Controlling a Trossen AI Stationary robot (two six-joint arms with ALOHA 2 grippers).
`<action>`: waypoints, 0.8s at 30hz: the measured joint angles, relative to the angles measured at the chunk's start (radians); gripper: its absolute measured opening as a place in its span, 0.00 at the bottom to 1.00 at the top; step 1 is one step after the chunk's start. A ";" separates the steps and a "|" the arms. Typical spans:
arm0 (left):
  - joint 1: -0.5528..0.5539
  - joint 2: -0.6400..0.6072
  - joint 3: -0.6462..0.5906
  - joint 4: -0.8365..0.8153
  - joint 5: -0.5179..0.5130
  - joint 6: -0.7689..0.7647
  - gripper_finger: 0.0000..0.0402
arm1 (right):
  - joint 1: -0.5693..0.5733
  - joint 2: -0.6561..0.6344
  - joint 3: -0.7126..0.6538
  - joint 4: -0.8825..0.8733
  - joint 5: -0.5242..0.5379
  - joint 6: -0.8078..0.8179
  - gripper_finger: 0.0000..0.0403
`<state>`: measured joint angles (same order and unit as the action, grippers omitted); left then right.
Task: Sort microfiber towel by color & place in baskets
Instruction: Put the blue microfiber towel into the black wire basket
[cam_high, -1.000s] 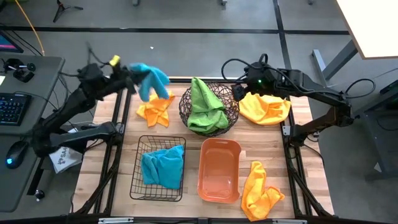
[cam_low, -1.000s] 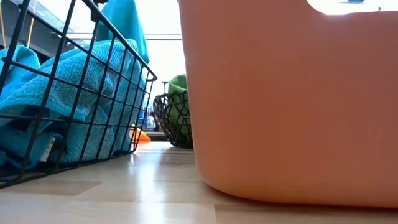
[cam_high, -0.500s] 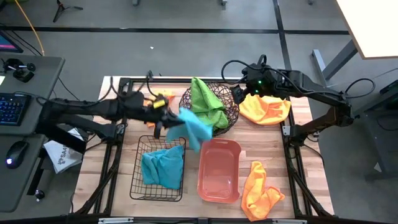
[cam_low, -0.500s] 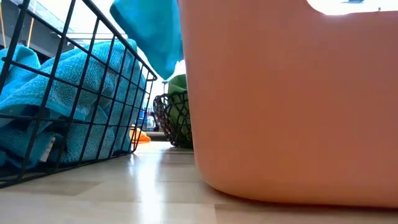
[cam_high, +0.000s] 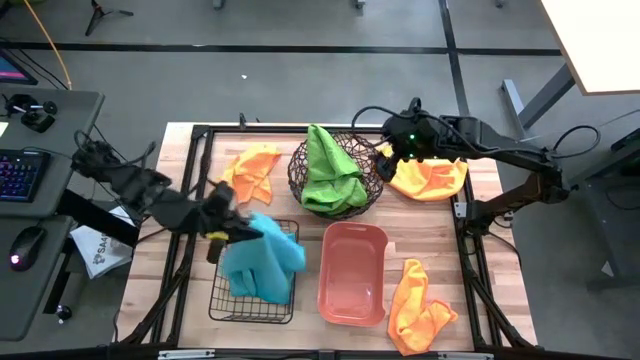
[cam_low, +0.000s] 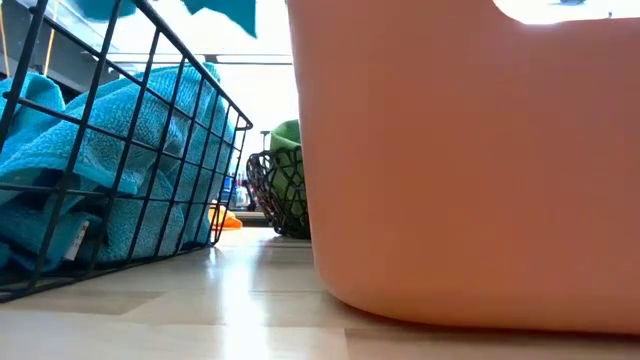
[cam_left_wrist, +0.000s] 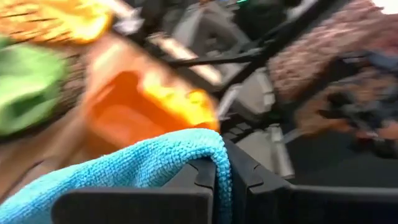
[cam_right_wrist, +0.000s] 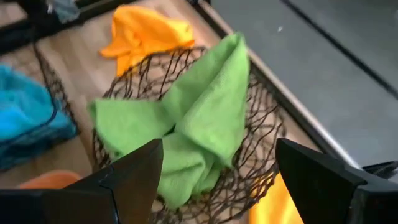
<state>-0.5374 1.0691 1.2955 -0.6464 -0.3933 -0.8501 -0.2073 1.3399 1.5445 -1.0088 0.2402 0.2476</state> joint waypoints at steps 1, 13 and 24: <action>-0.023 0.002 0.019 -0.067 -0.044 -0.032 0.00 | 0.000 0.000 -0.013 0.000 -0.015 0.006 0.76; -0.121 0.065 -0.054 -0.281 0.088 -0.248 0.00 | 0.000 -0.009 -0.113 0.015 -0.106 0.105 0.76; -0.139 0.283 -0.283 -0.016 0.218 -0.179 0.00 | 0.000 -0.033 -0.113 0.068 -0.106 0.227 0.76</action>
<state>-0.6764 1.3525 1.0122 -0.6628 -0.1751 -1.0296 -0.2070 1.3068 1.4311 -0.9408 0.1341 0.4742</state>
